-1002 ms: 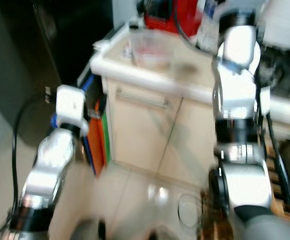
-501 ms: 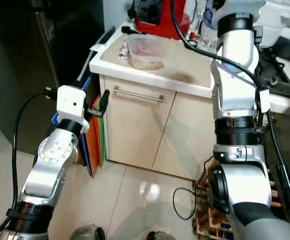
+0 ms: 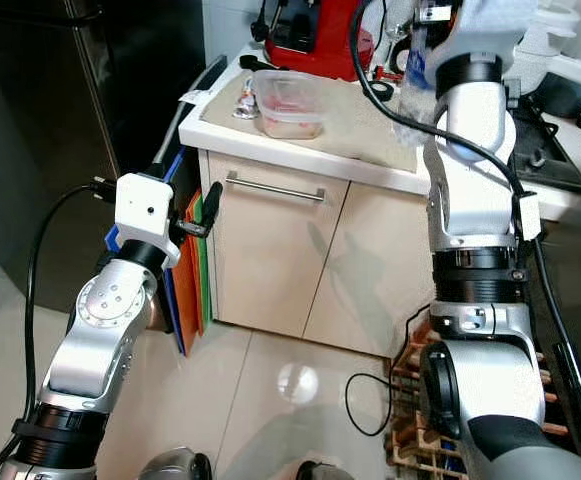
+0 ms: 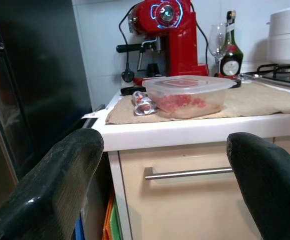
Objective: Restocking fridge
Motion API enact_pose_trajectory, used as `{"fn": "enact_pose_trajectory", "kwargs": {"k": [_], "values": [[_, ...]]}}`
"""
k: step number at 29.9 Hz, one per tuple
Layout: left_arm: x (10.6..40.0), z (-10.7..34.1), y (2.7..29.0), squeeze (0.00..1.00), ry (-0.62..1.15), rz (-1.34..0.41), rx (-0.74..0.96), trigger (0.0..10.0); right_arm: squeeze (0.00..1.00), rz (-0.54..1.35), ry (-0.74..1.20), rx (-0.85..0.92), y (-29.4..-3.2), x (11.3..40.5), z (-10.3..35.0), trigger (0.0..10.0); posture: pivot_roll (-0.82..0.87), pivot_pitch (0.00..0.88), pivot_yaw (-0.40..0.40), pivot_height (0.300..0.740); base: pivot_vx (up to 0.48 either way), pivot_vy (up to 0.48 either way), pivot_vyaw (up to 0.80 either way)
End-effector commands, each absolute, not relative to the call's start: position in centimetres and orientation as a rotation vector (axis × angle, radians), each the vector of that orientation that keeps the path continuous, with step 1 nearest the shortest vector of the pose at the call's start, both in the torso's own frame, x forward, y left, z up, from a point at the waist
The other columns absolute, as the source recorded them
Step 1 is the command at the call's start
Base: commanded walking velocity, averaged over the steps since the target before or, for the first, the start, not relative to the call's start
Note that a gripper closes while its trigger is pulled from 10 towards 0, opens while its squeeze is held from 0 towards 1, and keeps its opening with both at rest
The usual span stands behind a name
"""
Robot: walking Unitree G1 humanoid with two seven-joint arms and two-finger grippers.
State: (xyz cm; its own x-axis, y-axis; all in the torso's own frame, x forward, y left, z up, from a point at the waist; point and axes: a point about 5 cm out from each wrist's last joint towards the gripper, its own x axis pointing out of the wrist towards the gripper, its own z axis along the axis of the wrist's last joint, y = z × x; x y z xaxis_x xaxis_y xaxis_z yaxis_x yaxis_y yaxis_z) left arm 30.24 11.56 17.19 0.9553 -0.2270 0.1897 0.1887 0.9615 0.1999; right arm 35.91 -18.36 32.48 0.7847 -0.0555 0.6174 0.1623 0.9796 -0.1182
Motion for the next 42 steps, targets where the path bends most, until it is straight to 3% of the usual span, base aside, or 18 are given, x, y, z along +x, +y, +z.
{"fn": "enact_pose_trajectory", "kwargs": {"k": [1, 11, 21, 42], "values": [[30.1, 17.4, 11.2, 0.0, -0.226, -0.23, 0.172, 10.0, 0.0, -0.136, -0.692, -0.154, -18.9, 35.4, 33.3, 0.0, 0.1, 0.052, -0.048, 0.74, 0.0, 0.0, 0.0], [30.2, 17.3, 11.1, 0.0, -0.217, -0.24, 0.181, 10.0, 0.0, -0.138, -0.689, -0.171, -18.8, 35.4, 33.0, 0.0, 0.1, 0.055, -0.047, 0.74, 0.0, 0.0, 0.0], [30.3, 17.0, 10.9, 0.0, -0.206, -0.26, 0.171, 10.0, 0.0, -0.107, -0.751, -0.204, -17.1, 36.0, 33.7, 0.0, 0.11, 0.05, -0.05, 0.74, 0.024, 0.0, 0.0], [30.0, 17.7, 10.4, 0.0, -0.243, -0.301, 0.143, 10.0, 0.0, -0.137, -0.797, -0.184, -16.6, 37.5, 34.7, 0.0, 0.12, 0.053, -0.044, 0.74, 0.46, 0.0, 0.0]]}}
